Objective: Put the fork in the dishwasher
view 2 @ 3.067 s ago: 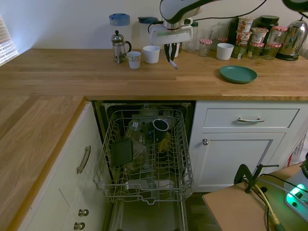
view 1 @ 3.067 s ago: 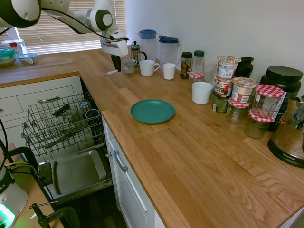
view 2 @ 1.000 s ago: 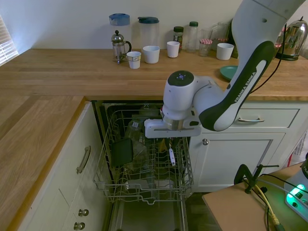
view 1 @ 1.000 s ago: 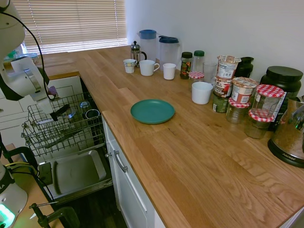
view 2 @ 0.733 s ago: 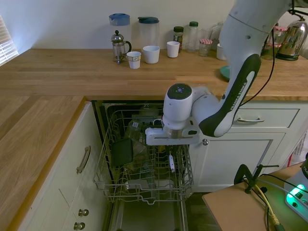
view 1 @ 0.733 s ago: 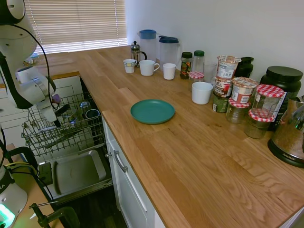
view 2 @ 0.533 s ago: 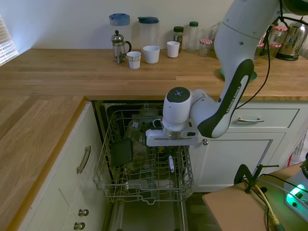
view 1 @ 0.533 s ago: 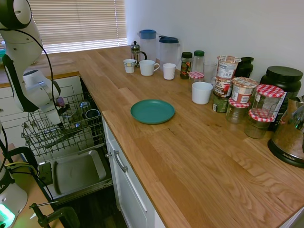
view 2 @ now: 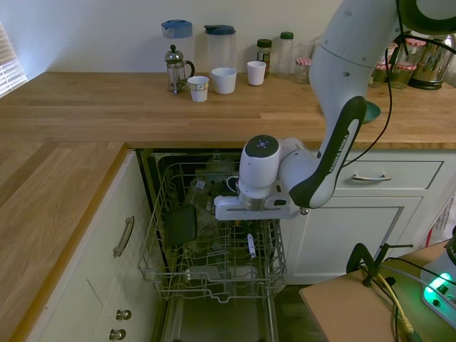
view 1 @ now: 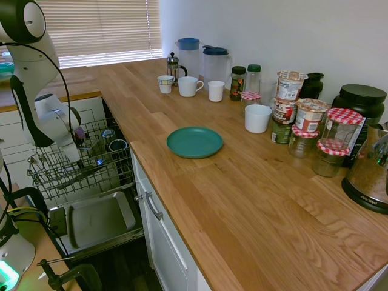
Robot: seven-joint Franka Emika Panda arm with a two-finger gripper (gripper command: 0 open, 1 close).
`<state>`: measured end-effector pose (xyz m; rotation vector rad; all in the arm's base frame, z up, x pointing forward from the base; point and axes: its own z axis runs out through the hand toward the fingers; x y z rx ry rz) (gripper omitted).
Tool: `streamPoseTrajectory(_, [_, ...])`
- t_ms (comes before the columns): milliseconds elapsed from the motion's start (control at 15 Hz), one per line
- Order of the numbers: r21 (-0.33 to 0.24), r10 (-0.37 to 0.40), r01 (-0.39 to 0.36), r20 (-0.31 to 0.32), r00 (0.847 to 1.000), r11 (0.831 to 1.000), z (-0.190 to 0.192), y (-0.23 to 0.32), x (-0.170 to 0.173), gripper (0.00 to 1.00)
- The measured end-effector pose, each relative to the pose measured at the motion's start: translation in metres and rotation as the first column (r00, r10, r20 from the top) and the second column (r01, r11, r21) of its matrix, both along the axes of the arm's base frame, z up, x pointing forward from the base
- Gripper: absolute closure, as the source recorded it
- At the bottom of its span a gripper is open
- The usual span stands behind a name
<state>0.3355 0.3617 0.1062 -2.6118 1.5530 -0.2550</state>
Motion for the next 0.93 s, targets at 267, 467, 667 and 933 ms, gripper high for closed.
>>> streamPoseTrajectory(267, [-0.003, -0.002, 0.002, 0.002, 1.000, 1.000, -0.001, -0.002, 0.002, 0.00])
streamPoseTrajectory(467, [0.003, -0.001, 0.001, 0.011, 1.000, 1.000, 0.004, 0.000, 0.003, 0.00])
streamPoseTrajectory(667, [0.012, 0.008, -0.008, 0.043, 0.999, 1.000, 0.031, 0.003, -0.001, 0.00])
streamPoseTrajectory(933, [0.002, 0.010, -0.011, 0.072, 0.997, 1.000, 0.086, 0.005, -0.036, 0.00])
